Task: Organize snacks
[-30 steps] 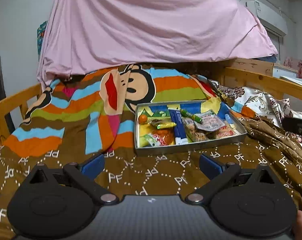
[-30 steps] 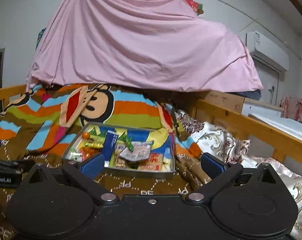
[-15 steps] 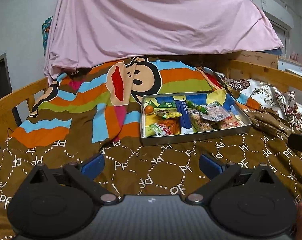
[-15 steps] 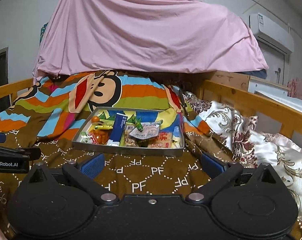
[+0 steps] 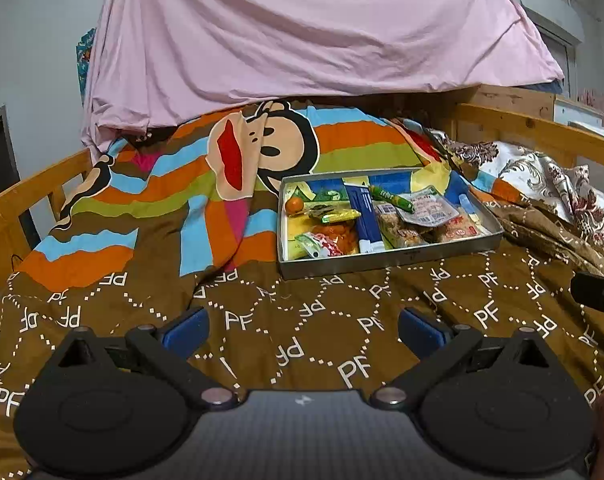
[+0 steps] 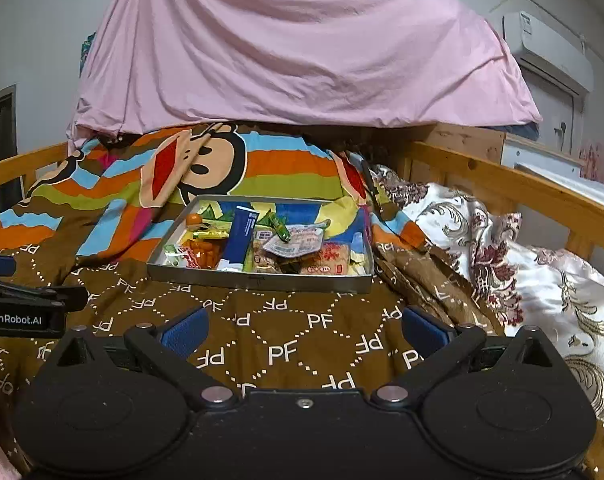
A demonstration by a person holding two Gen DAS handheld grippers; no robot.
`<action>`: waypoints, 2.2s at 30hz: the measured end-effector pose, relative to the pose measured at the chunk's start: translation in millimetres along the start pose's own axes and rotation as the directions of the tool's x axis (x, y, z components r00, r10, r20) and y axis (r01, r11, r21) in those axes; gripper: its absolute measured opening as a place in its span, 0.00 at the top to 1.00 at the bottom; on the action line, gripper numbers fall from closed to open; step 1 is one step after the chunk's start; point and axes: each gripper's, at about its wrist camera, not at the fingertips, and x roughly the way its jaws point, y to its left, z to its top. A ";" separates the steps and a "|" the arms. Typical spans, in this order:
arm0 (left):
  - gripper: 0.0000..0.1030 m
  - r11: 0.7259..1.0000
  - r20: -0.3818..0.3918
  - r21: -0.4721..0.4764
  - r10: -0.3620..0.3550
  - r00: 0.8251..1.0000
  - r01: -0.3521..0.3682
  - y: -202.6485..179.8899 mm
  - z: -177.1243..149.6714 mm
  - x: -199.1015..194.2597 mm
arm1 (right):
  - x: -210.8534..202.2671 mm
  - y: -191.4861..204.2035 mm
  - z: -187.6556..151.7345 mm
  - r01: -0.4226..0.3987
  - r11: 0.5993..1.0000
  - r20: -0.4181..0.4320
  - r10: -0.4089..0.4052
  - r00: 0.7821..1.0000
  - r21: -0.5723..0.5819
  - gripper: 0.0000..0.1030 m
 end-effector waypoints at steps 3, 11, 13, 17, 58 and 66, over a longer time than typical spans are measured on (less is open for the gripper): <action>0.00 1.000 -0.024 0.004 -0.005 1.000 0.005 -1.0 -0.8 2.1 | 3.0 -2.0 -1.3 0.005 1.000 -0.020 -0.005 1.000 0.013 0.01; 0.00 1.000 -0.085 0.021 0.023 0.996 -0.021 -4.3 -4.5 7.0 | 12.9 -3.8 -5.7 0.004 1.000 -0.092 -0.002 0.996 0.022 0.01; 0.00 0.999 -0.090 0.023 0.025 0.996 -0.023 -4.6 -4.8 7.8 | 13.6 -4.2 -6.3 0.006 1.000 -0.098 -0.004 0.995 0.023 0.01; 0.00 0.999 -0.098 0.031 0.028 0.995 -0.025 -4.9 -5.8 8.7 | 15.4 -5.6 -7.2 0.009 1.000 -0.109 -0.006 0.994 0.028 0.01; 0.00 0.999 -0.148 0.028 0.048 0.988 -0.044 -1.9 -7.9 17.2 | 26.8 -7.2 -10.9 0.028 0.999 -0.172 -0.021 0.985 0.041 0.01; 0.00 0.999 -0.149 0.029 0.048 0.988 -0.044 -2.0 -7.7 17.6 | 27.0 -7.0 -11.1 0.029 0.999 -0.174 -0.021 0.985 0.040 0.01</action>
